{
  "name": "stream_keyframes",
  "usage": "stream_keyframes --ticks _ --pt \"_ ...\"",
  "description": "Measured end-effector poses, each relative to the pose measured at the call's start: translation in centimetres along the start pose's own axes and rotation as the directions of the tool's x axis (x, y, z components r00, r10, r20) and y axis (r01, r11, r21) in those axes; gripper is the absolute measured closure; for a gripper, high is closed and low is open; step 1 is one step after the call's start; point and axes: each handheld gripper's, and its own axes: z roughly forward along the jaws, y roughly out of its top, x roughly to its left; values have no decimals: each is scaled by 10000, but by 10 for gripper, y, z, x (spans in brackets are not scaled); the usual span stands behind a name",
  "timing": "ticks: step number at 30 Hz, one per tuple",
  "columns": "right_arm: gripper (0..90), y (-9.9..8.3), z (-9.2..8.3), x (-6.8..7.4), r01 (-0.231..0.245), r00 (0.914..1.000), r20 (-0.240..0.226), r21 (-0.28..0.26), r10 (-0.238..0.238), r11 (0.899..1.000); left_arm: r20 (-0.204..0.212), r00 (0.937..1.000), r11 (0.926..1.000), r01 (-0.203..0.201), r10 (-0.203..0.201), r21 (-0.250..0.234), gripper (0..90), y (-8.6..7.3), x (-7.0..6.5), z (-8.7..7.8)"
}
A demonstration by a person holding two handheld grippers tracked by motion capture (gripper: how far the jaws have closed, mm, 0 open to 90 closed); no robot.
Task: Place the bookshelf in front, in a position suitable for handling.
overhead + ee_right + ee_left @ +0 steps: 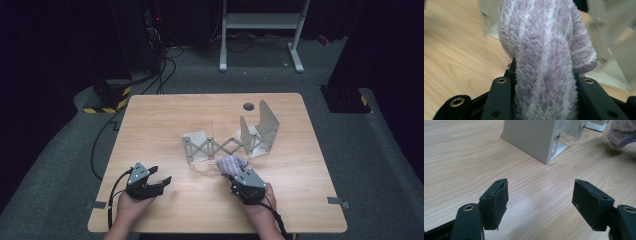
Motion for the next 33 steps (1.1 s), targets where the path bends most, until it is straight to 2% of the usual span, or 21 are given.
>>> stream_keyframes --ticks 2,4,5,7,8,9,15,16,17,20,21,22,26,29,33 --pt "622 -9 -2 -9 59 9995 315 231 -66 9997 73 10000 10000 -58 58 35 291 1 -2 1" --pt "621 -15 -6 -19 -159 9985 523 348 140 9993 124 9999 10000 -44 43 72 292 1 -2 2" --pt "621 -15 -6 -19 -159 9985 523 348 140 9993 124 9999 10000 -44 43 72 292 1 -2 2" --pt "620 -22 -15 -34 -417 9946 966 392 378 9984 195 9998 9999 22 -24 113 292 1 -1 2" --pt "620 -22 -15 -34 -417 9946 966 392 378 9984 195 9998 9999 22 -24 113 292 1 -1 2" --pt "619 -27 -23 -45 -686 9906 1210 412 631 9968 249 9997 9999 -4 0 139 291 0 -1 3" --pt "613 -40 -38 -69 -1128 9778 1833 521 1015 9923 321 9995 9999 -42 37 148 292 1 -2 4" --pt "613 -40 -38 -69 -1128 9778 1833 521 1015 9923 321 9995 9999 -42 37 148 291 1 -2 4" --pt "612 -44 -40 -75 -1223 9731 2034 581 1082 9908 331 9994 9999 -65 59 157 291 1 -2 4" --pt "612 -46 -42 -82 -1410 9685 2148 554 1261 9885 346 9994 9999 -66 61 153 292 1 -2 5" --pt "612 -48 -43 -87 -1520 9639 2289 533 1361 9869 340 9994 9998 -114 108 182 291 1 -3 5" --pt "612 -48 -43 -87 -1520 9639 2289 533 1361 9869 340 9994 9998 -114 108 182 291 1 -3 5" --pt "611 -48 -48 -97 -1444 9552 2688 566 1242 9879 328 9995 9999 -24 19 161 290 1 0 4" --pt "608 -51 -51 -104 -1710 9488 2779 531 1499 9838 362 9993 9998 -58 51 177 290 1 -1 4" --pt "598 -56 -49 -111 -1877 9423 2946 708 1592 9797 407 9991 9997 -143 135 199 290 1 -2 5"
